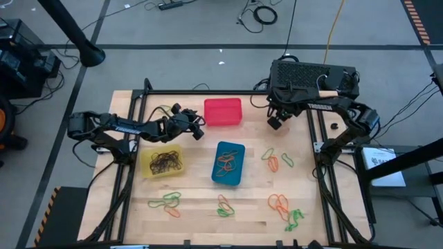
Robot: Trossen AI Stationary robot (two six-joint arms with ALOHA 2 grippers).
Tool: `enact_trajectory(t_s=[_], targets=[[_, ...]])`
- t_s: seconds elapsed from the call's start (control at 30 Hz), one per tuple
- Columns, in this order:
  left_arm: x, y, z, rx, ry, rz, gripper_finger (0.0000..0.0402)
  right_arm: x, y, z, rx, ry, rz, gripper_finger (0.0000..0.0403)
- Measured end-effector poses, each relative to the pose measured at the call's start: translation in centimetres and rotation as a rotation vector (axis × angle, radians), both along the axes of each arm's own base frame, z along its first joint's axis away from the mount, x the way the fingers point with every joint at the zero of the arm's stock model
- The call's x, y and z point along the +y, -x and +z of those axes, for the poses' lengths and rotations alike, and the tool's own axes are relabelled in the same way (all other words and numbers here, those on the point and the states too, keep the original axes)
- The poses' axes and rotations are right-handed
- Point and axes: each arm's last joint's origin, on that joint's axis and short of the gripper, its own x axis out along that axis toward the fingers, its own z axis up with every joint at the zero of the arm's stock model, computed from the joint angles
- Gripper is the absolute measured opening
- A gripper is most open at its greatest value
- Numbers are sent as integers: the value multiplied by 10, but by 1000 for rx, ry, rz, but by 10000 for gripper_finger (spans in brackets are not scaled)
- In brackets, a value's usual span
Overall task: Sort rubber bands into baskets
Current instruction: Put the orange rubber band into the blue bin
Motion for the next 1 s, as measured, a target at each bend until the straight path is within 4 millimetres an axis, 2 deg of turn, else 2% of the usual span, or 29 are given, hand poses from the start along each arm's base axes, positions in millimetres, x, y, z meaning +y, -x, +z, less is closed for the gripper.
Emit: enact_trajectory(t_s=[0.2, 0.37, 0.7, 0.9, 1.0], targets=[[-1, 0, 0, 5, 1, -6, 157, 0, -15, 24, -11, 3, 37, 1], [-1, 0, 0, 12, -4, -9, 157, 18, -42, 41, -133, -70, 164, 1], [-1, 0, -1, 11, 5, -26, 157, 95, -107, 65, -456, -193, 612, 0], [-2, -1, -1, 5, 19, -49, 157, 143, -128, 72, -586, -211, 818, 0], [-2, -1, -1, 0, 27, -53, 157, 161, -133, 74, -621, -205, 880, 0]])
